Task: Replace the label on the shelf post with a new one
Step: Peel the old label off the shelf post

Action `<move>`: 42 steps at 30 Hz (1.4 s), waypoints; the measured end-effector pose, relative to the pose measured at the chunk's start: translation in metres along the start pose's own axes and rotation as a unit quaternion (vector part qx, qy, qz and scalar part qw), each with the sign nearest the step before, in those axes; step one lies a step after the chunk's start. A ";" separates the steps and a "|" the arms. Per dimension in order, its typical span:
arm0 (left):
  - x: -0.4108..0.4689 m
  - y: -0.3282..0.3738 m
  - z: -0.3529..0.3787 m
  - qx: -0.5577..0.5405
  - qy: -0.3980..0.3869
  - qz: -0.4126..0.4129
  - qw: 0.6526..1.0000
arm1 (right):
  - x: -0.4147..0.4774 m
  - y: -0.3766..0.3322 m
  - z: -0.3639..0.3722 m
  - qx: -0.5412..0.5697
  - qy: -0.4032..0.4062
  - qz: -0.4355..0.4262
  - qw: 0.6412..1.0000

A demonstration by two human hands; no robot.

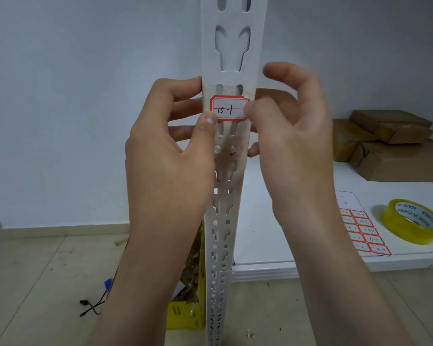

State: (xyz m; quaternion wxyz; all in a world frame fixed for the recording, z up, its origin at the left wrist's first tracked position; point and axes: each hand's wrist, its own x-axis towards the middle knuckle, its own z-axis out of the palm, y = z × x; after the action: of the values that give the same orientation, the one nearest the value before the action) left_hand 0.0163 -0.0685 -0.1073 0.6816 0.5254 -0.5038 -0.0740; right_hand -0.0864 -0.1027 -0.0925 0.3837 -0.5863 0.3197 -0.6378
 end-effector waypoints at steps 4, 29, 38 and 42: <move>0.000 0.001 0.000 0.002 -0.001 0.000 1.000 | -0.009 0.009 -0.007 -0.134 0.048 -0.142 0.980; 0.000 0.001 0.000 0.000 0.002 -0.006 1.000 | -0.003 0.017 -0.010 -0.255 0.117 -0.232 0.931; -0.001 0.001 0.001 0.002 0.005 -0.004 1.000 | -0.001 0.012 -0.010 -0.244 0.114 -0.211 0.940; -0.001 0.001 0.002 0.005 0.002 -0.005 1.000 | -0.001 0.014 -0.007 -0.270 0.106 -0.227 0.930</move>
State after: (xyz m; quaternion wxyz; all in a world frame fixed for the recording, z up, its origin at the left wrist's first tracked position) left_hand 0.0144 -0.0688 -0.1070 0.6799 0.5312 -0.5001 -0.0735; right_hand -0.0922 -0.1095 -0.1057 0.0195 -0.6537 0.3770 -0.6558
